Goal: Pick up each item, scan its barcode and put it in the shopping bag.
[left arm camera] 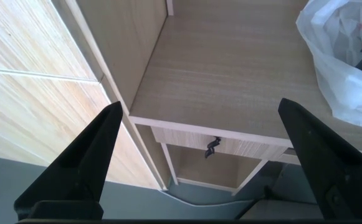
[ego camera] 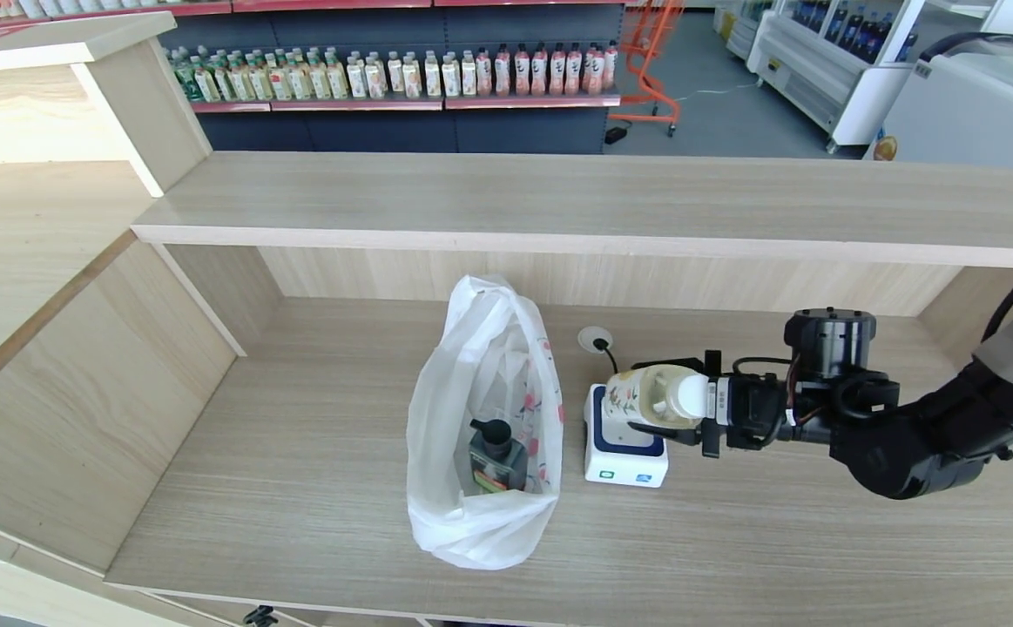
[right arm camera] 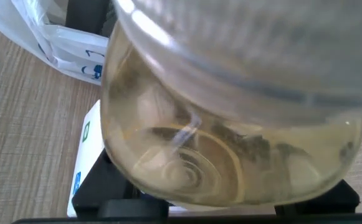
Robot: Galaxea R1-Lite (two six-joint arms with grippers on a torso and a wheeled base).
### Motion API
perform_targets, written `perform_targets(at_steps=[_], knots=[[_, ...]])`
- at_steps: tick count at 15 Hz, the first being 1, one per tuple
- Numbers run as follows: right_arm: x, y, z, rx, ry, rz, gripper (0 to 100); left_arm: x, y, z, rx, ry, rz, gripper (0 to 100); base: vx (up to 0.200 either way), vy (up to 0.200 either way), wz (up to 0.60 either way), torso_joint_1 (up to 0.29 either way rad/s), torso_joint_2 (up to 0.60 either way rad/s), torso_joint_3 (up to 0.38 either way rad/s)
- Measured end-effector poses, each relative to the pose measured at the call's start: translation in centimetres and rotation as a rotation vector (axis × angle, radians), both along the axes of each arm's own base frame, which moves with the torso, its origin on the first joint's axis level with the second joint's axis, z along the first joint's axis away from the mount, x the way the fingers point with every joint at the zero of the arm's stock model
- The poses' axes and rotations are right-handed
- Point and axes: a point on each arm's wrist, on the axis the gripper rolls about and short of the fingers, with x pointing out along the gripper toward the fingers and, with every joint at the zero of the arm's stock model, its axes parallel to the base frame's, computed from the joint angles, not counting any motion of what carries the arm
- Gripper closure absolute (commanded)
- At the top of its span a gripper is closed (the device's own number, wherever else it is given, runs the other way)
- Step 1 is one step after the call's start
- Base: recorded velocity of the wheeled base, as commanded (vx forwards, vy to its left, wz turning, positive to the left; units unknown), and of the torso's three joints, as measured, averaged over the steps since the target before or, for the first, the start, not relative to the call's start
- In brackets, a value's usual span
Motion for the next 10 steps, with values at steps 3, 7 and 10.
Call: perform_targets(at_steps=[3,7,10], knots=[[0.6,0.6,-0.7,0.002,-0.005,0.015,100,0.0,0.0,0.0,0.0,0.0,0.0,0,0.0,0.0,0.0,0.0,0.0,0.0],[0.9,0.7,-1.0,0.005,0.01,0.009,100,0.0,0.0,0.0,0.0,0.0,0.0,0,0.0,0.0,0.0,0.0,0.0,0.0],[0.7,0.5,0.0,0.048,0.081,-0.019,100,0.0,0.0,0.0,0.0,0.0,0.0,0,0.0,0.0,0.0,0.0,0.0,0.0]])
